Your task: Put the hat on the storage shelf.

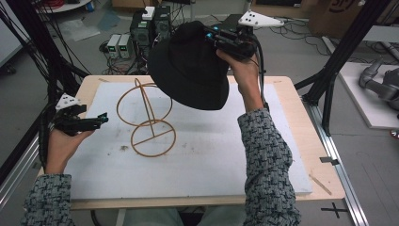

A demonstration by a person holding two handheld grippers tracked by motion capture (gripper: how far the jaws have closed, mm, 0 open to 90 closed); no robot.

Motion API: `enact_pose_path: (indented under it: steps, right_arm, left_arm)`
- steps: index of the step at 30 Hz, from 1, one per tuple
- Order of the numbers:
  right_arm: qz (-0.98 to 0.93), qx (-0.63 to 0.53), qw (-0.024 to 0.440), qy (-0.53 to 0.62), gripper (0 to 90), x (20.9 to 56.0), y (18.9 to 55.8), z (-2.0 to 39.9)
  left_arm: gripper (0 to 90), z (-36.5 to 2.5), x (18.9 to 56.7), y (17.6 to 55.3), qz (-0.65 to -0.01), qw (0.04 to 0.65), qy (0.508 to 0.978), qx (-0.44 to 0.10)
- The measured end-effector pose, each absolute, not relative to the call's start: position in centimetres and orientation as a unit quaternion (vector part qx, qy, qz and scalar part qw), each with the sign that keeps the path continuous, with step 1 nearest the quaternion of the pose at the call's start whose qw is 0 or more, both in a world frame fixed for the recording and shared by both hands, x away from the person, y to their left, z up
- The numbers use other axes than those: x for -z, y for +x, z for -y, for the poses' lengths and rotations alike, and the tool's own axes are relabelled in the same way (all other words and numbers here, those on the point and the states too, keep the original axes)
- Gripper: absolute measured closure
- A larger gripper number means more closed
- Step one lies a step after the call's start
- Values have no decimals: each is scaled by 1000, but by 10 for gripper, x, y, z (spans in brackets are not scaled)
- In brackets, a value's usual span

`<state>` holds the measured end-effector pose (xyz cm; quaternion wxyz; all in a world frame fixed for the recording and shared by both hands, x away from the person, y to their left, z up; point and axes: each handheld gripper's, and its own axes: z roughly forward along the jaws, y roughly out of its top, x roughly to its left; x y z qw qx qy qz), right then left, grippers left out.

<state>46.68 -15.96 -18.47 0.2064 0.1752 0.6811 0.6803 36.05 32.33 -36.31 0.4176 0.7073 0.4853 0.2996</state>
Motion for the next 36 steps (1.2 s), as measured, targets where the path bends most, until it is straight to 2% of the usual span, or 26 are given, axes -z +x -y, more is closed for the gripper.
enact_pose_path:
  steps: [36]
  right_arm:
    - [-715, -683, 131, 72, 852, 180, 446, 80]
  left_arm:
    - [147, -345, 366, 352, -501, 412, 697, -307]
